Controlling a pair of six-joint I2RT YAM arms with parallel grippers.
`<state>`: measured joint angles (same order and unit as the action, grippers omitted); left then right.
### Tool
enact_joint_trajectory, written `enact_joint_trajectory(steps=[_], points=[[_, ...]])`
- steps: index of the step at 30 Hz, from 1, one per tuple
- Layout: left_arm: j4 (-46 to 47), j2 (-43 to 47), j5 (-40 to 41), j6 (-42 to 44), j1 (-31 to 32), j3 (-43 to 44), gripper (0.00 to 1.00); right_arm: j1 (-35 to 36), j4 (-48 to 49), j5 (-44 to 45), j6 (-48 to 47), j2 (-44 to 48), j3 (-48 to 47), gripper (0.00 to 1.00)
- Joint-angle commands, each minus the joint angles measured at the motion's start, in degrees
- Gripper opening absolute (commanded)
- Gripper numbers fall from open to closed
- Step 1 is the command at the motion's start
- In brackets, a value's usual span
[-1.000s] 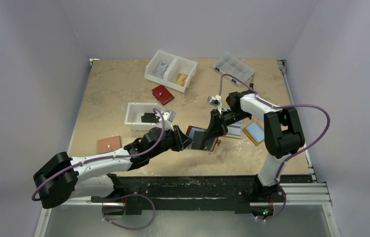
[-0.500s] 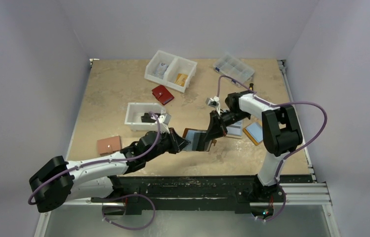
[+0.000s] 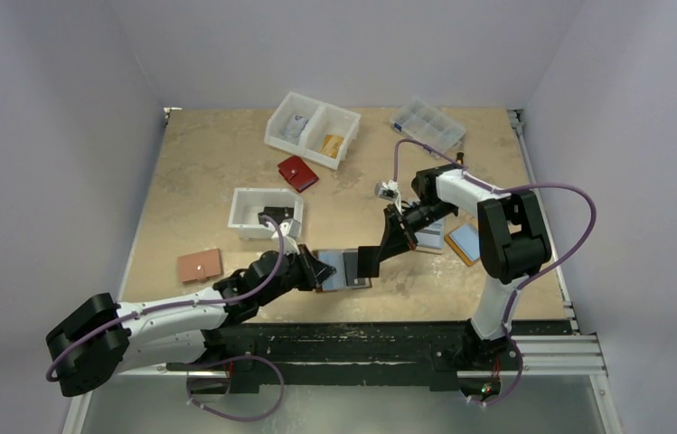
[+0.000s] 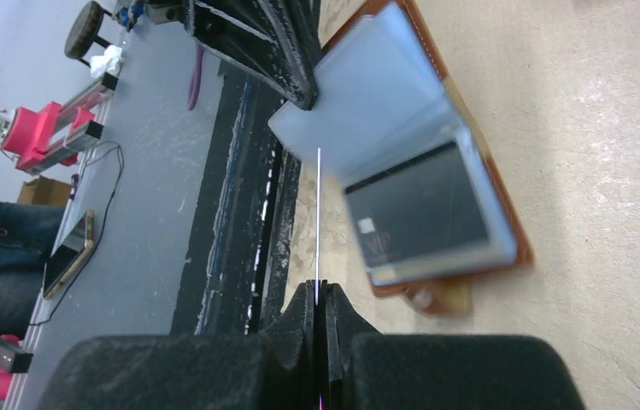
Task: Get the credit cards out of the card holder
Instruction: Remove the credit card from the card holder, then place the credit card in the storage box.
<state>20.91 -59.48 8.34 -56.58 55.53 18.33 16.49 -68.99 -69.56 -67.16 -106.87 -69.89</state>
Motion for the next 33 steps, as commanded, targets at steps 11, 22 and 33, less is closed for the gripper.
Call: enact_joint_trajectory(steps=[11,22,33], points=[[-18.20,3.32,10.16,-9.66,-0.16,-3.77,0.00,-0.06,-2.27,2.41,-3.66,0.08,-1.89,0.00],[-24.58,7.00,11.40,-14.39,-0.16,-3.41,0.00,-0.10,-2.55,2.59,-4.12,0.59,-2.05,0.00],[-14.84,-7.35,3.23,-4.77,-0.35,5.48,0.00,-0.06,-1.49,3.10,-3.42,3.64,-1.36,0.00]])
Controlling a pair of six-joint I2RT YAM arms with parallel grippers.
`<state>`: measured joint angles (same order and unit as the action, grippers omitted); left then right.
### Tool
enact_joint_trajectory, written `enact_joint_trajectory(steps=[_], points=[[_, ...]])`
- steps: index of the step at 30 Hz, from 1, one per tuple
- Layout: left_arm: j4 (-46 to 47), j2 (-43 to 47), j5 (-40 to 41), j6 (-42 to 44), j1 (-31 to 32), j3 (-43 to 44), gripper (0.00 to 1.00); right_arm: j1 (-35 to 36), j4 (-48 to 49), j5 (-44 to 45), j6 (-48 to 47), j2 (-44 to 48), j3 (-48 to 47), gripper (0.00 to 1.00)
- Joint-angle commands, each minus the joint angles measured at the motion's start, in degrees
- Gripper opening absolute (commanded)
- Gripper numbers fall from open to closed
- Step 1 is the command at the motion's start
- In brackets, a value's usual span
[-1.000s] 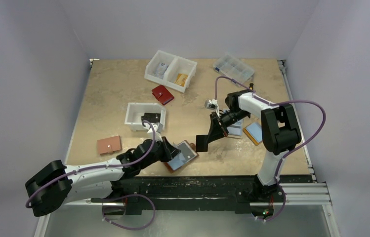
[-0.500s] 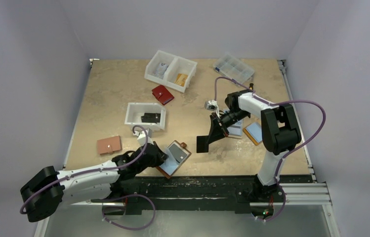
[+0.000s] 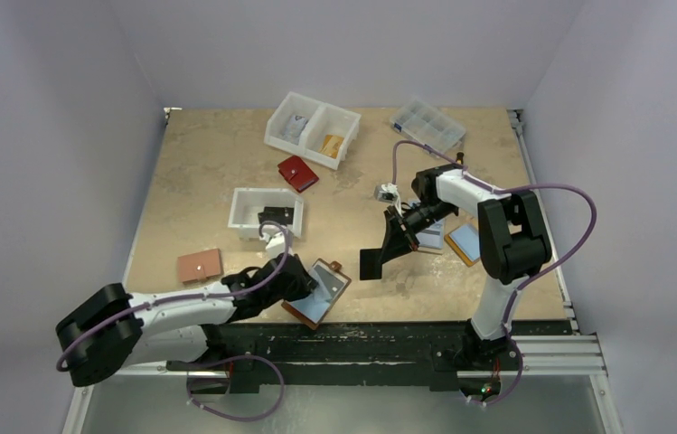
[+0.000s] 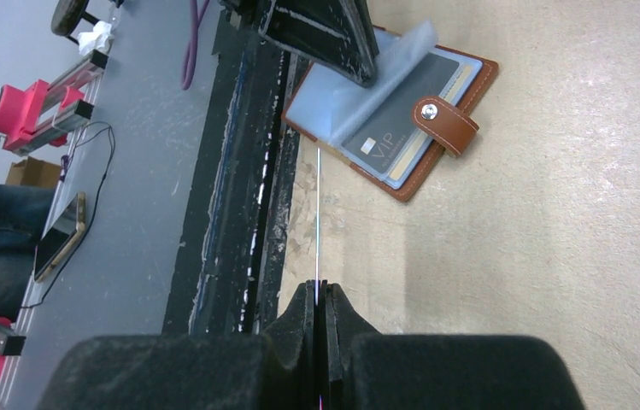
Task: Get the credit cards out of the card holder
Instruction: Place the credit card in the storage box.
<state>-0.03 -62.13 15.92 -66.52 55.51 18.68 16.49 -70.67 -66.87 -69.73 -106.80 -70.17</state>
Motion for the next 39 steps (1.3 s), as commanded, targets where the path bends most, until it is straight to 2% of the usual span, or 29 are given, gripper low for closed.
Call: enact_joint_trajectory(steps=[1,9,16,19,24,33,36,38,39], points=[[6.84,-6.95,-5.19,6.03,-0.44,6.10,0.00,-0.10,0.45,0.50,-0.65,3.88,-0.95,0.00],[12.32,-19.99,-13.19,12.84,-2.50,15.80,0.00,-2.22,0.98,0.52,-0.45,6.48,-0.50,0.00],[11.42,-30.99,-20.12,16.87,-3.20,27.52,0.00,-6.52,0.71,0.16,-1.06,8.53,-0.01,0.00],[11.07,-33.25,-21.38,16.85,-3.19,29.84,0.00,-7.72,0.82,0.09,-1.32,9.48,0.25,0.00],[7.11,-31.99,-17.29,15.89,-3.25,29.28,0.00,-8.65,0.80,0.40,-2.04,10.37,0.65,0.00],[0.19,-22.67,-9.25,9.94,-3.63,20.28,0.00,-8.76,-0.30,0.93,-3.74,10.18,0.75,0.00],[-3.45,-19.54,-7.58,8.81,-3.64,18.32,0.13,-8.75,-1.06,1.12,-4.71,10.11,0.72,0.00],[-4.35,-17.45,-7.12,8.61,-3.60,17.64,0.27,-8.80,-1.33,1.13,-5.15,10.14,0.68,0.00],[-4.74,-16.59,-6.87,8.64,-3.58,17.47,0.31,-8.76,-1.43,1.13,-5.37,10.26,0.65,0.00]])
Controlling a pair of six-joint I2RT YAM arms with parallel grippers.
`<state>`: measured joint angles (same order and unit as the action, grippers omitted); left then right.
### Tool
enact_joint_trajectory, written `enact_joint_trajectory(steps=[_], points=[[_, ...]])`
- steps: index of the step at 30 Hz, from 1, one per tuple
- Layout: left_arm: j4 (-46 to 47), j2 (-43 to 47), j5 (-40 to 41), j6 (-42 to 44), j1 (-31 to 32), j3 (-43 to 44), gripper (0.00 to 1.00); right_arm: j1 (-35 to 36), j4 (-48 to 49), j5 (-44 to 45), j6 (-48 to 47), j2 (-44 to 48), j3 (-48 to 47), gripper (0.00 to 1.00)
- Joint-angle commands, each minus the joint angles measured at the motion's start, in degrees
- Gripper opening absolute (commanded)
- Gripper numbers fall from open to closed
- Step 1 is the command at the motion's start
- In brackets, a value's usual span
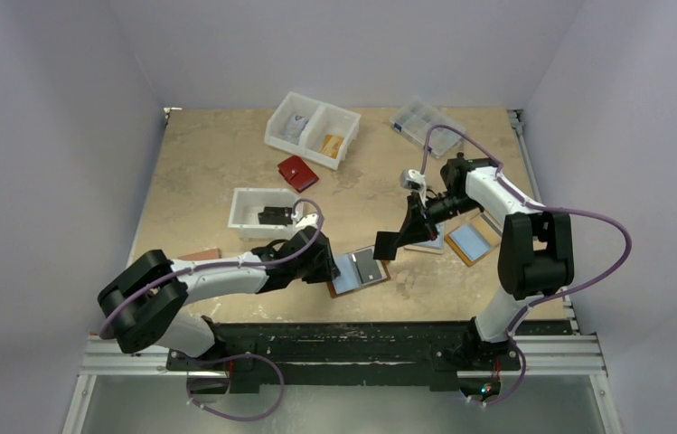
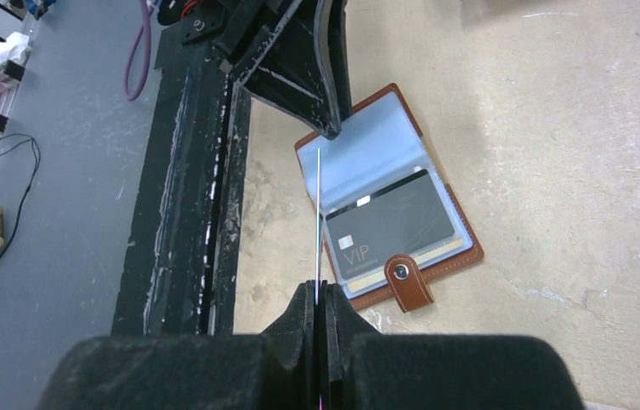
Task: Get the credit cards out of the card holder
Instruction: Place the credit card in the storage box.
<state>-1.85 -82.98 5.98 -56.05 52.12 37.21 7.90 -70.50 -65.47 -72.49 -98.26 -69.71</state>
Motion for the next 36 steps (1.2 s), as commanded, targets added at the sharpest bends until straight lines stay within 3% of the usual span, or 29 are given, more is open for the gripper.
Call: enact_joint_trajectory(steps=[1,8,12,19,22,27,36], points=[[-3.40,5.15,3.56,-1.86,-0.22,-1.13,0.34,-0.13,-1.90,-0.27,-2.99,1.83,0.17,0.00],[-8.12,14.83,8.95,-1.77,-0.25,-1.72,0.48,-0.17,-5.79,-0.52,-7.59,3.12,-1.95,0.00],[-9.44,22.95,11.20,-2.32,-0.18,-3.22,0.61,-0.10,-7.73,2.05,-9.22,4.62,-3.82,0.00],[-9.12,36.65,12.91,-10.13,-0.18,-7.72,0.97,-0.08,-3.82,6.34,-5.12,11.45,-3.99,0.00],[-5.42,42.04,11.76,-13.87,-0.22,-10.26,0.99,-0.08,-2.07,7.53,-3.02,14.31,-4.77,0.00],[11.44,46.68,7.66,-17.00,-0.26,-16.36,0.98,-0.08,-0.71,12.67,-1.61,18.35,-6.77,0.00],[22.82,33.07,-1.96,-19.66,-0.25,-9.17,0.97,-0.08,-0.59,16.08,-4.58,24.09,-8.95,0.00]])
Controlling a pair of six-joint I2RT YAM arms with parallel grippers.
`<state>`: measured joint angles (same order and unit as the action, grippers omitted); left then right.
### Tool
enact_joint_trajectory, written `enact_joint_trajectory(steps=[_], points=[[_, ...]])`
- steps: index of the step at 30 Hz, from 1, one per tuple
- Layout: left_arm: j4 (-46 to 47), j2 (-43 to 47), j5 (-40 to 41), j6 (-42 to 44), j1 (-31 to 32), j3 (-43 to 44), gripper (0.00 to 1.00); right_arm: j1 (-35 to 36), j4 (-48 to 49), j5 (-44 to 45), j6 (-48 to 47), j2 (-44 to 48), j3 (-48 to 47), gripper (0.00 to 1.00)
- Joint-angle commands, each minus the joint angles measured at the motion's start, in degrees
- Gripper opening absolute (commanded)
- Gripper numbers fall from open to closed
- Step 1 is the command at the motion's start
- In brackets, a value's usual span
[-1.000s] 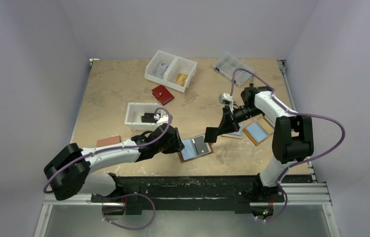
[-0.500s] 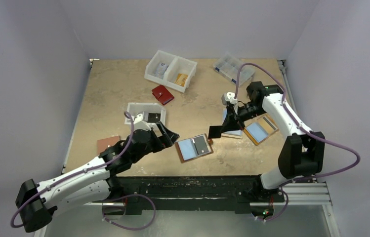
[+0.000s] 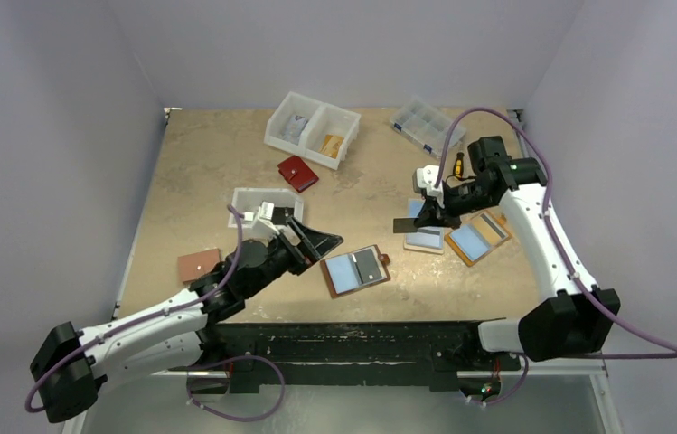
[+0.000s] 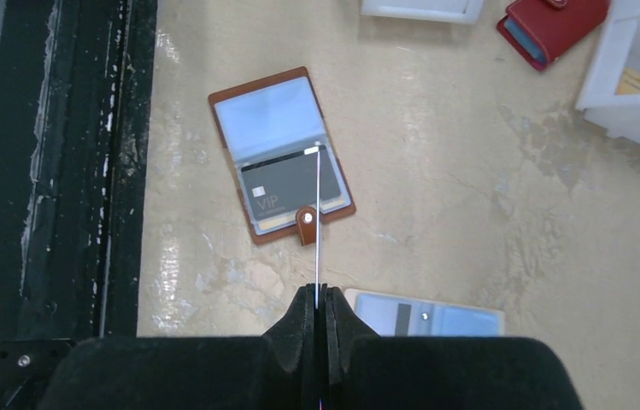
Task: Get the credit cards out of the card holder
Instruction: Place the credit card in the storage box.
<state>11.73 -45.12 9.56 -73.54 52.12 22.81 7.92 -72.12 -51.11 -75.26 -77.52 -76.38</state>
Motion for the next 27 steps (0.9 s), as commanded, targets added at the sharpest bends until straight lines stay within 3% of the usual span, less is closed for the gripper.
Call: enact_joint_trajectory(steps=[1,7,22,27], points=[[10.16,-6.01,-6.30,-2.21,-0.26,6.25,0.97,-0.10,1.53,1.60,-1.96,4.12,-2.14,0.00],[12.73,-9.75,-8.50,-2.48,-0.26,10.26,0.97,-0.10,4.27,0.26,-2.87,7.31,-0.22,0.00],[29.02,-17.83,-11.01,-11.73,-0.24,8.38,0.97,-0.01,9.01,-0.40,-9.10,12.26,5.27,0.00],[30.04,-18.55,-10.99,-13.52,-0.24,8.18,0.97,-0.01,10.05,-1.18,-10.00,12.95,6.28,0.00]])
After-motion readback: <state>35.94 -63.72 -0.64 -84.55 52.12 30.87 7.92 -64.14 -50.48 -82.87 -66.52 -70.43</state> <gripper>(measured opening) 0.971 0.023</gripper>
